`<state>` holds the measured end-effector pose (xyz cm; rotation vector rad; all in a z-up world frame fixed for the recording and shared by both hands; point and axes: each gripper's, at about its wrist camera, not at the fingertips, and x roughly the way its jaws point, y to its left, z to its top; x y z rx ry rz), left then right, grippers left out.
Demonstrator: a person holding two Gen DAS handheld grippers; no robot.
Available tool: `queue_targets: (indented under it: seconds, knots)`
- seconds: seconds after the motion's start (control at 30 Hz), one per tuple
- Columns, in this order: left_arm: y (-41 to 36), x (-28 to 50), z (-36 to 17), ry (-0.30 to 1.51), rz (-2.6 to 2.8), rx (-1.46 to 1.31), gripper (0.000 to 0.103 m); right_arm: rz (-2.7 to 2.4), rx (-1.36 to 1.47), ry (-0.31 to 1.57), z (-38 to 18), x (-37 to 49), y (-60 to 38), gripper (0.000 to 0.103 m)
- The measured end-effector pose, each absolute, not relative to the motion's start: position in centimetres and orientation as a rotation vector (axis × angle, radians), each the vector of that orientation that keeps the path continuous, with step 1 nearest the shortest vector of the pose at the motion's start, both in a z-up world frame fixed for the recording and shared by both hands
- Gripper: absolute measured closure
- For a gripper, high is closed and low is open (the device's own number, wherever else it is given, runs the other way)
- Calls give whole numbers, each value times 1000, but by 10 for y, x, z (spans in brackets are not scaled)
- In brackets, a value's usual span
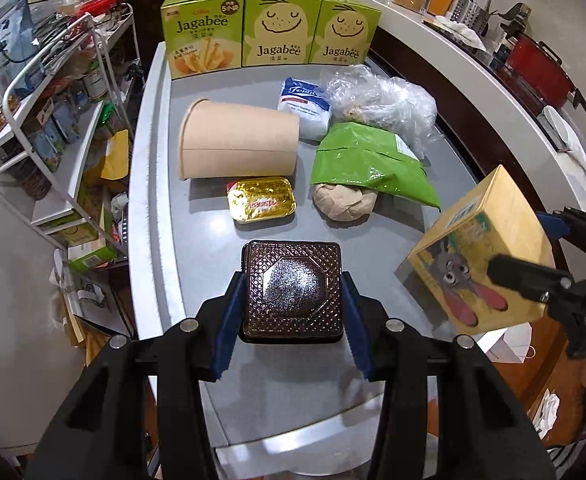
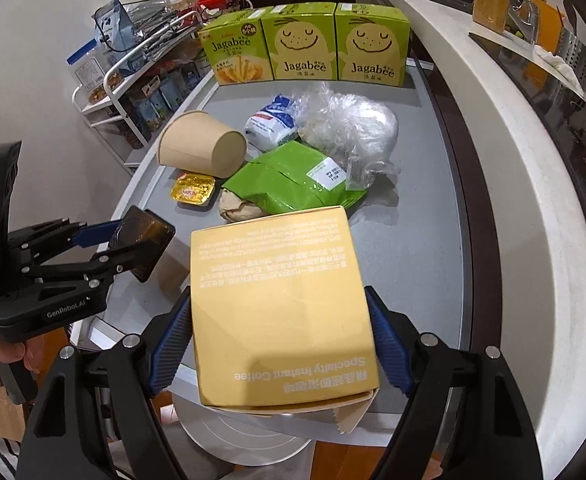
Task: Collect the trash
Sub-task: 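Close left tool on the brown box while right tool grips the yellow coffee box, then carry the brown box in left tool and coffee box in right tool over the bin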
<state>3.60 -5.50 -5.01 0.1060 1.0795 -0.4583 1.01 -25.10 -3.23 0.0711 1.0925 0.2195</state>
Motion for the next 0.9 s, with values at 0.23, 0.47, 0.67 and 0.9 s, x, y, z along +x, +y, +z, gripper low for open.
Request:
queue_targets:
  seconds: [0.23,0.47,0.67,0.9]
  knots:
    - [-46,21,-44,1074,-455,98,55,232,81,1066,-17,-1,-252,25]
    - [-40,5,-36,1064,-457,97,55,253,125,1061,-11,-11,-257,25]
    - [-37,-3,-31,1050,-455,96,55,265,149,1058,-7,-18,-259,25]
    - [-34,-18,-23,1033,-483,75,55,308,156,1054,-1,-31,-254,25]
